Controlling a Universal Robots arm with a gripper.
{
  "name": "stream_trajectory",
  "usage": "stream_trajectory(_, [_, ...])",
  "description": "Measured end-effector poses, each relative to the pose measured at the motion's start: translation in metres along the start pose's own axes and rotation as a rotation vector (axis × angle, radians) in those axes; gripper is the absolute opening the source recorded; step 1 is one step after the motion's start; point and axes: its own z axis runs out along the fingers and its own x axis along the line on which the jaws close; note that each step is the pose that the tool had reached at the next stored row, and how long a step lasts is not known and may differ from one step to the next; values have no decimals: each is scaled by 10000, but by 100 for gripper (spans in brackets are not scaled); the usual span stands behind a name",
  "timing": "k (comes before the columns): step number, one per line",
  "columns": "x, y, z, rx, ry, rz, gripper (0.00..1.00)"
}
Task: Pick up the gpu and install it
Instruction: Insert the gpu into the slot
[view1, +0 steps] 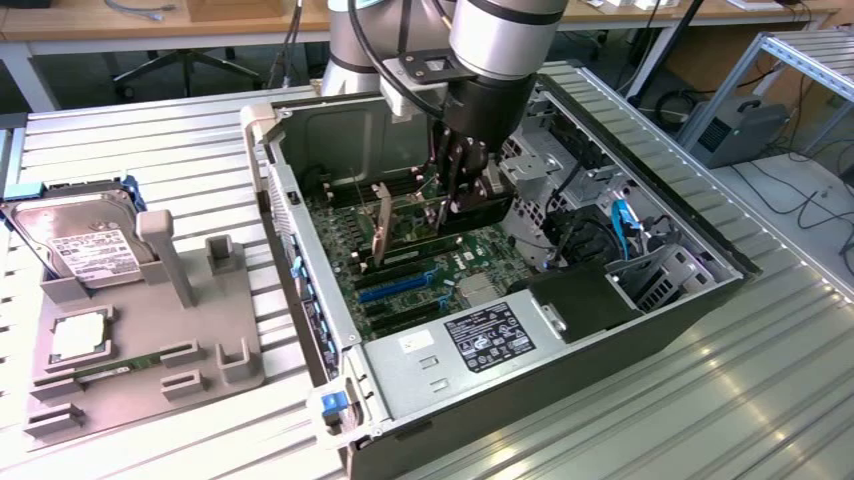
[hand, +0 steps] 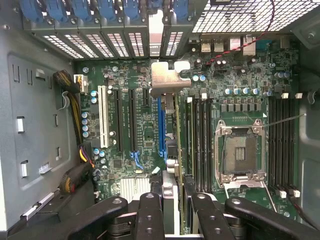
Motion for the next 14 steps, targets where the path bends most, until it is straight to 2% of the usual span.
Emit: stream_trajectory(14, [23,20,4,0,5,0,27])
